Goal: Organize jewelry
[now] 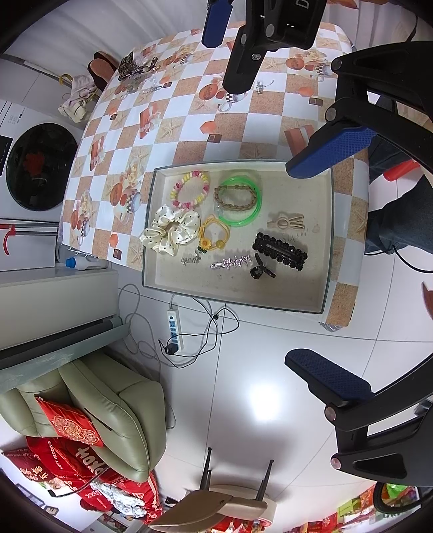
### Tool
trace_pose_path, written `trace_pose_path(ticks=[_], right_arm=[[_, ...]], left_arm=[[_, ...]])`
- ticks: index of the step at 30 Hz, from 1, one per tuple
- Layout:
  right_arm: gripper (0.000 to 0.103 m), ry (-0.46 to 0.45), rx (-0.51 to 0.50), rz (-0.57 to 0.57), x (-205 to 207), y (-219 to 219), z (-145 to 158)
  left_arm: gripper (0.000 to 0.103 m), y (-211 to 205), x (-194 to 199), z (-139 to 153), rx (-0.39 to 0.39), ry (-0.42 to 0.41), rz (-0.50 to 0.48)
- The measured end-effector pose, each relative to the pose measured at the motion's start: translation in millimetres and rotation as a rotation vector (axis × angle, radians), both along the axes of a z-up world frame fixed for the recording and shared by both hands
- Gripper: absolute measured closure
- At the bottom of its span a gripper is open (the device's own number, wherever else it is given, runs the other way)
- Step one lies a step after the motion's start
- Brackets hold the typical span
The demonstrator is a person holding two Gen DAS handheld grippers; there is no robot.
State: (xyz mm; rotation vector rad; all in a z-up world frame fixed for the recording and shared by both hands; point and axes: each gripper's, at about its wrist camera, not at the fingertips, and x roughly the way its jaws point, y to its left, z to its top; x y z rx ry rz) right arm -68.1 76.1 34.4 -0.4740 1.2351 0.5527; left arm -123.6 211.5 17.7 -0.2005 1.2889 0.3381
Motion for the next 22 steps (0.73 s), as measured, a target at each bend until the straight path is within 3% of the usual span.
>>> trace_pose_path(ticks=[22], right_arm=[[0.018,0.002,-0.001,-0.001,-1.9,2.0,-1.2]], left_arm=[[0.0,2.1,-2.6,2.1,0.008,0.0,0.01]])
